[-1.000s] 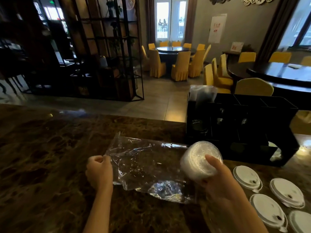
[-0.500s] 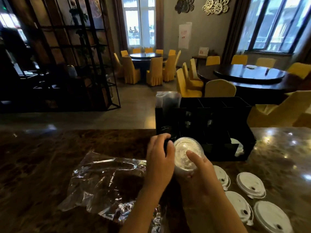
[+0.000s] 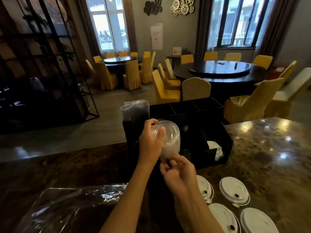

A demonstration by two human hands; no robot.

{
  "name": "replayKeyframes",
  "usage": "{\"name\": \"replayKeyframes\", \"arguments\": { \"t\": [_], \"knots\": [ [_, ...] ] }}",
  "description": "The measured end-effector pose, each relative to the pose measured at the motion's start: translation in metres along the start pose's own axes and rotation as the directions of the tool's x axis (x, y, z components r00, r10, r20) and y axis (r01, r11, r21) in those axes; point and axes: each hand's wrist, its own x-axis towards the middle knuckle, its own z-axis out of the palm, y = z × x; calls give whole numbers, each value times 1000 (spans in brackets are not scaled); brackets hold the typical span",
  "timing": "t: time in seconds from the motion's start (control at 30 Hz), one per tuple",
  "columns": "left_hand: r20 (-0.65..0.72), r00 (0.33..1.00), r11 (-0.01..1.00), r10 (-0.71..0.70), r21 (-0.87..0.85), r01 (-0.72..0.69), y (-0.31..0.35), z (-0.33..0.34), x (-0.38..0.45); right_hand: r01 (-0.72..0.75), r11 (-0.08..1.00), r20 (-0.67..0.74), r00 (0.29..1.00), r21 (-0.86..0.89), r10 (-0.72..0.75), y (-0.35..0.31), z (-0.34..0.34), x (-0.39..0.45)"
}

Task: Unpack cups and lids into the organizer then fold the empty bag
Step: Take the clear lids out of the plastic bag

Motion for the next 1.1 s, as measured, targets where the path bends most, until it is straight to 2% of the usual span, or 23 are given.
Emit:
{"name": "replayKeyframes", "arguments": {
  "t": [0.17, 0.33, 0.4, 0.47, 0.57, 0.63, 0.73, 0.8, 0.9, 1.0, 1.1],
  "knots": [
    [-1, 998, 993, 67, 95, -66, -24, 18, 22, -40, 999, -16, 999, 9, 40, 11, -10, 23],
    [48, 999, 932, 23, 359, -39, -47, 33, 30, -65, 990, -114, 990, 123, 79, 13, -12, 37],
    [52, 997, 842, 65, 533, -83, -56, 37, 27, -81, 984, -146, 984, 157, 104, 15, -16, 38],
    [116, 987, 716, 111, 679, -160, -63, 40, 23, -94, 978, -179, 976, 187, 128, 16, -19, 38],
    [273, 960, 532, 65, 804, -265, -73, 44, 11, -98, 962, -157, 978, 255, 141, 15, -28, 36],
    [332, 942, 406, 54, 854, -325, -79, 43, 2, -109, 961, -107, 984, 255, 140, 14, -35, 32],
    [348, 935, 342, 62, 873, -347, -80, 43, -4, -144, 960, -61, 985, 238, 163, 12, -42, 24],
    [342, 939, 316, 44, 887, -338, -77, 47, -6, -156, 962, -91, 979, 222, 180, 8, -45, 13],
    [356, 934, 298, 9, 891, -343, -71, 51, -16, -117, 989, -176, 975, 89, 132, -11, -55, -13],
    [350, 937, 376, -7, 869, -322, -64, 48, -21, 5, 980, -156, 987, -198, -37, -49, -68, -53],
    [283, 959, 496, 13, 831, -252, -52, 46, -24, 233, 828, -95, 942, -510, -323, -96, -87, -99]
  ]
}}
